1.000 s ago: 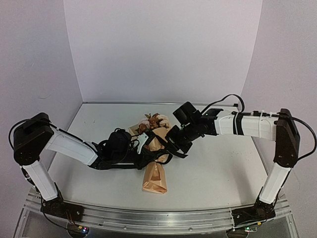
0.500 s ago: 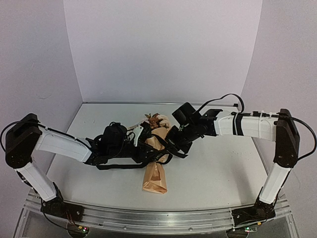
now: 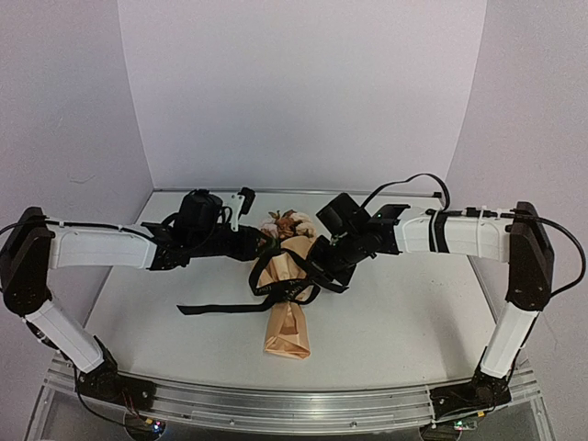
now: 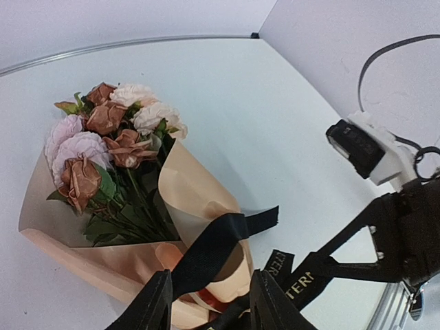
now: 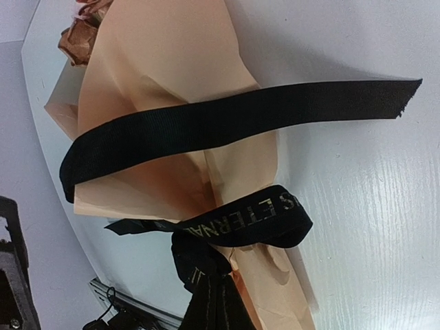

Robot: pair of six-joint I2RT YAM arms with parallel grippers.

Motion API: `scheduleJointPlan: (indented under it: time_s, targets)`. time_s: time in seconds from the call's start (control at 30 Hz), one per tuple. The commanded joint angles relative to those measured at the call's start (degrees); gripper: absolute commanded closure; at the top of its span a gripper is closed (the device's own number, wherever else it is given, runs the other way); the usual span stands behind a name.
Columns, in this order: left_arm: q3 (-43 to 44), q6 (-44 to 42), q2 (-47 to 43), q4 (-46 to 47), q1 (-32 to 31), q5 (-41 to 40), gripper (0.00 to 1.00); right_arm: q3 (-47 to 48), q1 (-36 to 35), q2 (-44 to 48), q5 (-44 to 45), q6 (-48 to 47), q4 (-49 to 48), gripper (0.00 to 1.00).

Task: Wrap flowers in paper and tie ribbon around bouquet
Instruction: Cross the half-tied ribbon over the folded bouquet.

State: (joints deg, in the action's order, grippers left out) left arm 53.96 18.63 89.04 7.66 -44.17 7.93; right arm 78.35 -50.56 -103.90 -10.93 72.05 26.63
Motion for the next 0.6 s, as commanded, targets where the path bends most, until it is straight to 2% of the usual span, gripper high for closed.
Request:
scheduleJointPlan:
  time_s: [0.0,0.17,0.33,0.43,0.57]
  targets:
    - [5.5,-4.0,4.4,-9.8,0.4,2.3,0.54,1.3,-0.2,-1.2,1.7,-1.2,0.5,1.0]
    - [8.0,-4.5,6.6,-10.1,1.0,3.7,0.47,1.5,-0.2,-1.4,1.5,-1.3,0.5,1.0]
    - [8.9,-4.8,7.9,-10.3,2.0,5.8,0.48,1.6,-0.2,-1.7,1.4,-1.4,0.5,1.0]
    - [9.3,-4.8,8.8,-10.2,2.4,7.0,0.51,1.7,-0.2,-1.9,1.2,-1.4,0.5,1.0]
    - [9.6,-4.4,9.7,-10.0,2.7,8.4,0.66,2.0,-0.2,-2.1,1.0,-1.4,0.5,1.0]
